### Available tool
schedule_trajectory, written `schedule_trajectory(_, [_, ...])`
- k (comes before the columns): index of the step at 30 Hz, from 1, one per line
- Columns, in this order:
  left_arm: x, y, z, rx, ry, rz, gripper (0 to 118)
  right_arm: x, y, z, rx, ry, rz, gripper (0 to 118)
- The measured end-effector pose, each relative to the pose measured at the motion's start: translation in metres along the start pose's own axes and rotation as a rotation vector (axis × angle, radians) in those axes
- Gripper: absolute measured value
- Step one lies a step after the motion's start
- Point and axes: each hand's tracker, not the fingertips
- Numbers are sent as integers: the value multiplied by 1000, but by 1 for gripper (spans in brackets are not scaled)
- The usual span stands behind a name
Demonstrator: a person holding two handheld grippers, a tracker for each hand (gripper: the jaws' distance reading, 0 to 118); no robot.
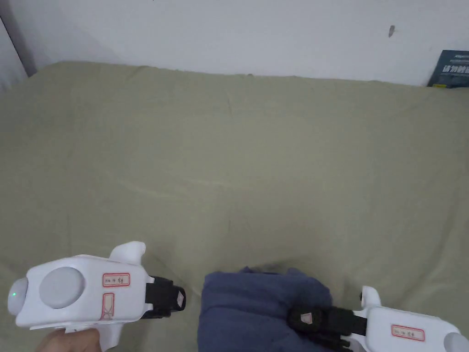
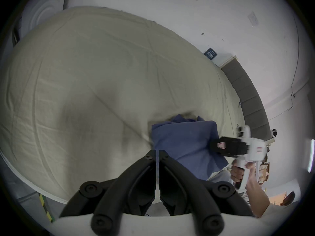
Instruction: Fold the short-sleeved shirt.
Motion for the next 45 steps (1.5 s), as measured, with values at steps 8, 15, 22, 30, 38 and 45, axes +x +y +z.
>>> schedule_trajectory(8, [-3,-1,-28,-99,-300,45,118,-12,1,0,-3,-62,64,1])
schedule_trajectory(15, [-10,4,-85,-111,-411,78,116,-12,1,-1,-9,-64,57,0])
schedule_trajectory(22, [-12,6,-104,-91,-434,139,41,-8,5,-1,-18,-51,38,1])
schedule_trajectory(30, [-30,19,-106,-116,-485,148,28,-16,5,-3,-34,-63,57,0])
schedule_trajectory(38, [-38,33,-72,-125,-475,115,28,-42,-3,-2,-35,-100,146,0])
schedule_trajectory(45, [-133,93,25,-83,-261,58,28,-61,-5,-2,-33,-122,212,0])
